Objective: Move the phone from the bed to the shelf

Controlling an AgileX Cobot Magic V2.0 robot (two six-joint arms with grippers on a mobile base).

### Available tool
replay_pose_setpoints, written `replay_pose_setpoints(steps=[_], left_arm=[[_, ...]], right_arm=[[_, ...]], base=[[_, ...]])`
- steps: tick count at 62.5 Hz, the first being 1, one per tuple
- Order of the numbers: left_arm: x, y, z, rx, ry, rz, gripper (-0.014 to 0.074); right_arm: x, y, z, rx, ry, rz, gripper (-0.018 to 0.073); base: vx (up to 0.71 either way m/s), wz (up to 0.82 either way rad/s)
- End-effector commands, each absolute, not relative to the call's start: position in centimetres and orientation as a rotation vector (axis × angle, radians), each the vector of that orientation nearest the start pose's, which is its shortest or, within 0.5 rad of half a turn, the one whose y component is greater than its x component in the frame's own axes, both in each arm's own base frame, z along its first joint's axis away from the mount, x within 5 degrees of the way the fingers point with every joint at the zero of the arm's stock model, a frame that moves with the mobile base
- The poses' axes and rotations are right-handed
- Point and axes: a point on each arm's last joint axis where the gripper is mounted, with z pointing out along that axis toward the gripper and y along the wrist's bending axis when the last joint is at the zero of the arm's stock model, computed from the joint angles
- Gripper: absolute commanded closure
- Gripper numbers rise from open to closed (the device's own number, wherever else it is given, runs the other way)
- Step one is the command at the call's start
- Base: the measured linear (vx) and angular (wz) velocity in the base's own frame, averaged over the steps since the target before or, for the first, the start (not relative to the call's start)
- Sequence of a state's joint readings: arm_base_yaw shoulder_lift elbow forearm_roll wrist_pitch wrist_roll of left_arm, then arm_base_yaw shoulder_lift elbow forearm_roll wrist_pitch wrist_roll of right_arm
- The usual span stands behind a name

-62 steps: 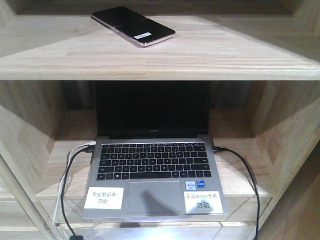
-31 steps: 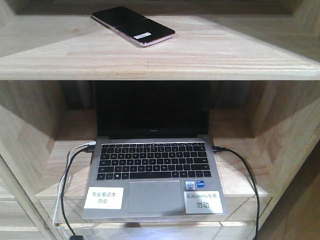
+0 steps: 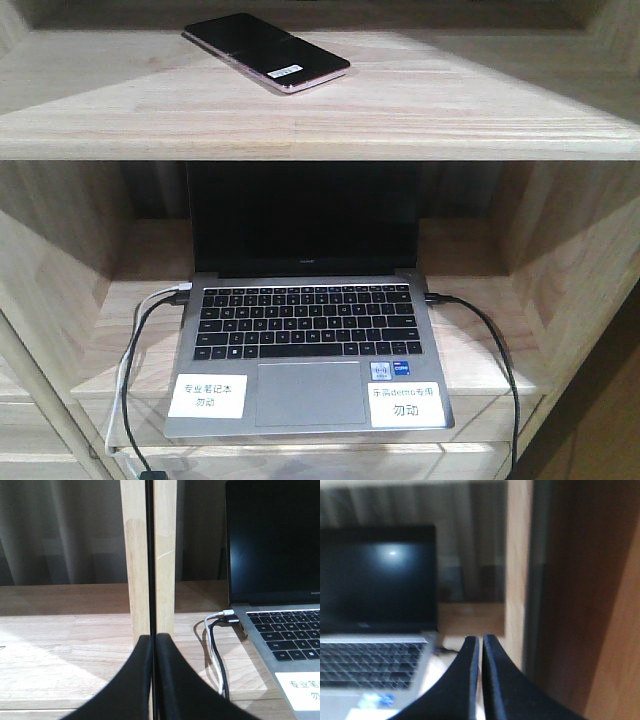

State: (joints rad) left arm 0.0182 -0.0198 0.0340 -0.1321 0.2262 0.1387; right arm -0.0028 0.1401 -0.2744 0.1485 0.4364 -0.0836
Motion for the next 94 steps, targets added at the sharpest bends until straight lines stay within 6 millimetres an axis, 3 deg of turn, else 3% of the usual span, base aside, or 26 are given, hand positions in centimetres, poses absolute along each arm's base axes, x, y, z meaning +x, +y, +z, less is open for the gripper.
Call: replay_pose_setpoints(steps=[1,18,31,94], left_arm=[[5.6,-0.1,18.9,0.002,1.65,-0.007,0.0596],[5.6,-0.1,18.9,0.002,1.65,-0.007,0.0596],[5.6,-0.1,18.9,0.002,1.65,-0.007,0.0596],[5.6,-0.1,18.9,0.002,1.65,-0.007,0.0596]], right_arm=[[5.6,0.3,25.2,0.014,1.702,0.063,0.0564],[5.7,0.1,19.2,0.039,1.61,0.043,0.0564],[5.6,0.0,19.2,-0.017,1.617,-0.022,0.0564],[5.7,0.0,19.8,0.019,1.55,0.007,0.0564]], base=[[0.0,0.0],[0.0,0.0],[0.0,0.0],[0.0,0.0]])
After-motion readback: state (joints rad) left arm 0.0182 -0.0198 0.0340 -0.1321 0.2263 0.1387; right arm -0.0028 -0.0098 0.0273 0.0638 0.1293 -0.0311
